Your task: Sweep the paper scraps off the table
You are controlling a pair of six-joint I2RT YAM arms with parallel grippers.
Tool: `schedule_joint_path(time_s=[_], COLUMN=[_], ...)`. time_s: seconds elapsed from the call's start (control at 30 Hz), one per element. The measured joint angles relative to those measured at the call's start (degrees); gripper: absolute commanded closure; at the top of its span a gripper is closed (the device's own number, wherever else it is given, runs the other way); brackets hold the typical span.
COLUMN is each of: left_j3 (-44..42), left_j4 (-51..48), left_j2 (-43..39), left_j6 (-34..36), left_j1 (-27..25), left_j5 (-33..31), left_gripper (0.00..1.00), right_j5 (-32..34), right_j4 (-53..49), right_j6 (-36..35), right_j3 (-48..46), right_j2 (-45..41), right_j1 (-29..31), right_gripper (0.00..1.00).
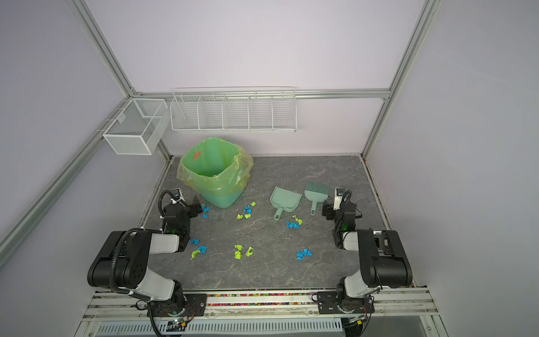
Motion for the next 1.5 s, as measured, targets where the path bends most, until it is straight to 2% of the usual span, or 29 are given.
schedule_joint_path(time_s=[1.0, 1.13, 1.2, 1.27, 1.4, 1.5], left_j3=[-0.63, -4.15, -4.22, -3.89, -3.15, -1.22], left_j4=[2.27, 1.55, -1.49, -4.59, -11.69, -19.93], left_j2=[-0.09, -6.19, -11.39, -17.16, -26.32, -32.59], left_j6=[-0.02, -1.11, -1.79, -2.58, -5.77, -8.2], left_j1=[0.0, 0.0, 0.0, -0.04, -0.74, -4.33], left_j5=[-0.7, -3.98, -5.38, -6.4, -8.9, -12.22], left_gripper=[0.01, 0.0, 0.0, 0.0, 0.01, 0.01], right_j5=[0.96, 4.02, 6.29, 9.51, 15.19, 17.64], right_j4=[0.59, 0.7, -3.19, -11.76, -30.38, -41.57], right_j6=[-0.44, -0.83, -0.96, -0.26, 5.46, 9.16], right_j3=[0.0, -0.02, 0.72, 4.83, 20.65, 30.88], right_j2=[0.0, -0.66, -3.1, -6.32, -8.31, -8.31], right_j1=[0.66, 2.58, 3.63, 4.59, 5.25, 6.01], right_gripper=[0.12, 0.12, 0.12, 0.12, 0.12, 0.12])
